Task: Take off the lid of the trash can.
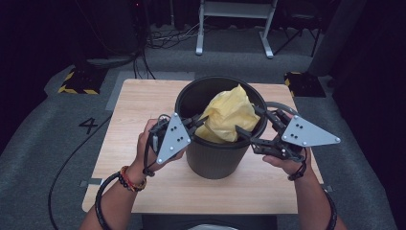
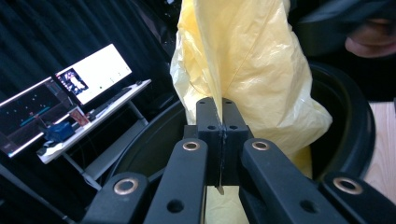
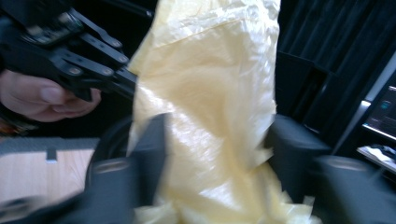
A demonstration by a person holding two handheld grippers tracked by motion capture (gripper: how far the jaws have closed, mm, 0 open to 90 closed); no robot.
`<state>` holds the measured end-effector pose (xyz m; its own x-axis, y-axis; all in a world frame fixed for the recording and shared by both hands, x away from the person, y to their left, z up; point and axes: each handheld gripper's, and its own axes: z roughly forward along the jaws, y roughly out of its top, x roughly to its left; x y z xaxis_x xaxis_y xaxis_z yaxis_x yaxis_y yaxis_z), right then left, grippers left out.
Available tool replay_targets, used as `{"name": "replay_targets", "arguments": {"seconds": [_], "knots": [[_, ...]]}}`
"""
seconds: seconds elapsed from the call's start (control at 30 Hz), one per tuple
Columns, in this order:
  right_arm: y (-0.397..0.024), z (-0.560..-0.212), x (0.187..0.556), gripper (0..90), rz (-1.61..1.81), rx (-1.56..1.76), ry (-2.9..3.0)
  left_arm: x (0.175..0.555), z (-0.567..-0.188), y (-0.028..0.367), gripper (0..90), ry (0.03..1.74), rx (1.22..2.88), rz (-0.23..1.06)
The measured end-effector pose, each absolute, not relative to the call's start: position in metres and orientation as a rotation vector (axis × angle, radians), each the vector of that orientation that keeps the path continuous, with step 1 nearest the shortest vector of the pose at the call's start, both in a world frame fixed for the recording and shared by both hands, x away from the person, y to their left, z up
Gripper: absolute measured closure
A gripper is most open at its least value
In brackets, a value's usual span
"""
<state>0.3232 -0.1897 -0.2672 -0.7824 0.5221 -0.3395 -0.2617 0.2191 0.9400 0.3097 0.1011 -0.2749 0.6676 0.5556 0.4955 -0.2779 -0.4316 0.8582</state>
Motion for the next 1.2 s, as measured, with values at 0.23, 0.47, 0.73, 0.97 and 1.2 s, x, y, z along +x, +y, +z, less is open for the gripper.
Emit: {"name": "replay_targets", "arguments": {"seconds": [0.23,0.47,0.73,0.97,1.2], "knots": [[-0.197,-0.281,0.321,88.2,1.550,0.198,1.898,0.302,-0.280,0.107,73.5,0.197,1.762,0.875],[-0.209,-0.293,0.307,88.3,1.586,0.027,1.916,0.283,-0.285,0.113,64.9,0.122,1.778,0.797],[-0.216,-0.299,0.302,72.1,1.584,0.022,1.955,0.272,-0.290,0.115,90.0,0.045,1.805,0.853],[-0.217,-0.284,0.296,49.5,1.664,0.025,1.902,0.274,-0.291,0.104,90.0,0.016,1.852,0.887],[-0.218,-0.276,0.290,42.2,1.732,0.037,1.846,0.274,-0.292,0.099,90.0,-0.007,1.860,0.908]]}}
